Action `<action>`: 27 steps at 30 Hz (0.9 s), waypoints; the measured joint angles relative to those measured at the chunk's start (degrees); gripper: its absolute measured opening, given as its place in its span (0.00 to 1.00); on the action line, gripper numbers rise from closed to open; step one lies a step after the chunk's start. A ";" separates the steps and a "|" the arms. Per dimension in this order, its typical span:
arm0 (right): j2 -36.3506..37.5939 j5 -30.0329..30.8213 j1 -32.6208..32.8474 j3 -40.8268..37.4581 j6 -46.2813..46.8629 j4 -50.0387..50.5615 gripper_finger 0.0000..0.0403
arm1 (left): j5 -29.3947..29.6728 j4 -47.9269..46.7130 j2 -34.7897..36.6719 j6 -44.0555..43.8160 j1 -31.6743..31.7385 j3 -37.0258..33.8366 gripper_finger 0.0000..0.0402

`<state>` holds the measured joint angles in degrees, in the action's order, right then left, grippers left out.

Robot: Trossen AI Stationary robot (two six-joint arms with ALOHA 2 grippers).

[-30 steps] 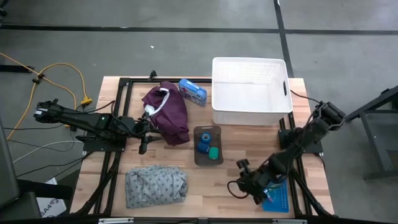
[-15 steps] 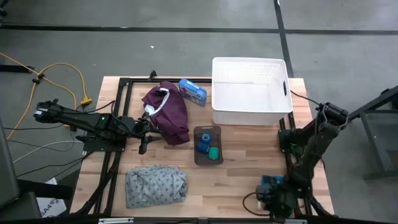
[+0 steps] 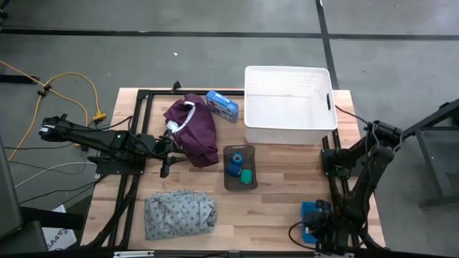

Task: Pick & Place Medicine items
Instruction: Put the yellow pill bottle into the blue bin

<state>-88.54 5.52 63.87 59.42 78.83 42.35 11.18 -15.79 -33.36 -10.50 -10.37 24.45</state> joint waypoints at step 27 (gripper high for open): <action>-6.07 -5.53 -0.10 0.00 0.89 0.83 0.29 | 0.00 0.00 0.00 0.02 0.02 0.00 0.31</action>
<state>-94.61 -0.01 63.77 59.42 79.72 43.18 11.18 -15.79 -33.36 -10.48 -10.35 24.45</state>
